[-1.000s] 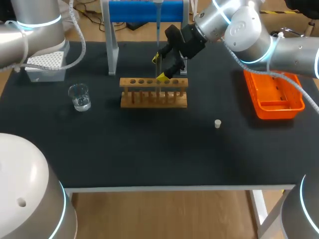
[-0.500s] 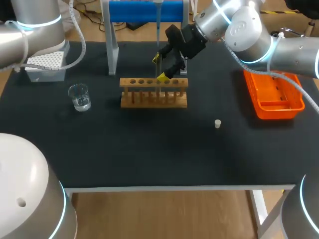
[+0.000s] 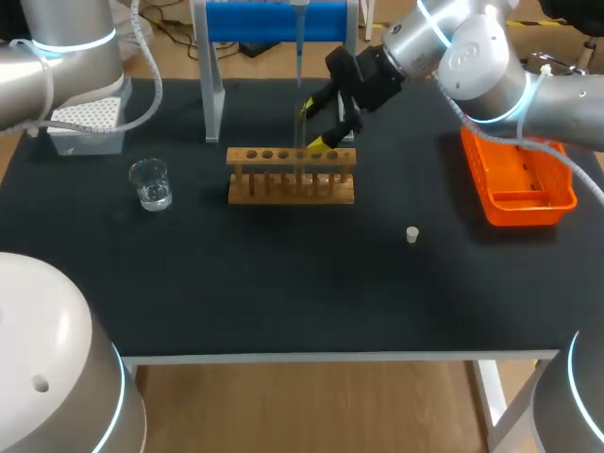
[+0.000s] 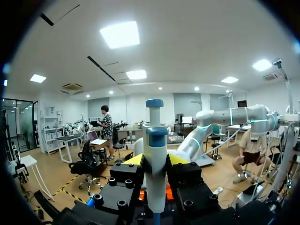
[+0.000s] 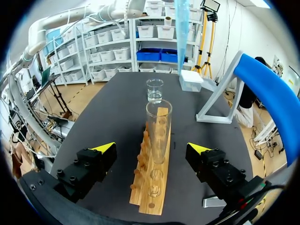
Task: Invert the test tube, pick up the pipette, mount the tip to pipette, aspirate from beaker and dispense into the tube, eject the tip, return the pipette, and cap with the stopper.
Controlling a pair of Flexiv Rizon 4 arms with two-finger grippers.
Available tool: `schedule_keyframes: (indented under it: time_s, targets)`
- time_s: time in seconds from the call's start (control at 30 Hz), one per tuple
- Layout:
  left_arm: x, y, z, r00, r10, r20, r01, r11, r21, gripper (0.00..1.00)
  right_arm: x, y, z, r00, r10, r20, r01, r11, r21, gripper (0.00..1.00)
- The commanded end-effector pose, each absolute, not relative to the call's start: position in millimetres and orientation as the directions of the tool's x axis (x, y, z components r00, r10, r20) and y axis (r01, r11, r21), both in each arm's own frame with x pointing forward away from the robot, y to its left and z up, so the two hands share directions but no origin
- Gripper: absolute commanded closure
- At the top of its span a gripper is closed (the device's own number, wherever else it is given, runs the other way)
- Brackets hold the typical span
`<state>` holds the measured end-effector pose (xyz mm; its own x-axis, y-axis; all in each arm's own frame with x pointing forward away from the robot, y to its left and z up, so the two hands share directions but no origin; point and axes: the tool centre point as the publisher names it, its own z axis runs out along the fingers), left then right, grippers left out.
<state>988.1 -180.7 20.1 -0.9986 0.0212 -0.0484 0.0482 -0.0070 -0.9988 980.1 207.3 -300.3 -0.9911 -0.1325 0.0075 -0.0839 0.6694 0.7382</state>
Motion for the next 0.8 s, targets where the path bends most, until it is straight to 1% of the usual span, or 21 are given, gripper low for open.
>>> schedule_keyframes:
  time_s: [0.03,0.8]
  targets:
    - [989.1,-180.2,21.1,-0.999,0.025,-0.047,0.047,-0.005,-0.999,1.0,979.3,206.8,-295.5,-0.991,-0.133,0.004,-0.086,0.67,0.737,0.0]
    - [989.1,-180.2,21.1,-0.999,0.025,-0.047,0.047,-0.005,-0.999,1.0,978.2,206.2,-293.5,-0.991,-0.136,0.006,-0.088,0.673,0.734,0.0]
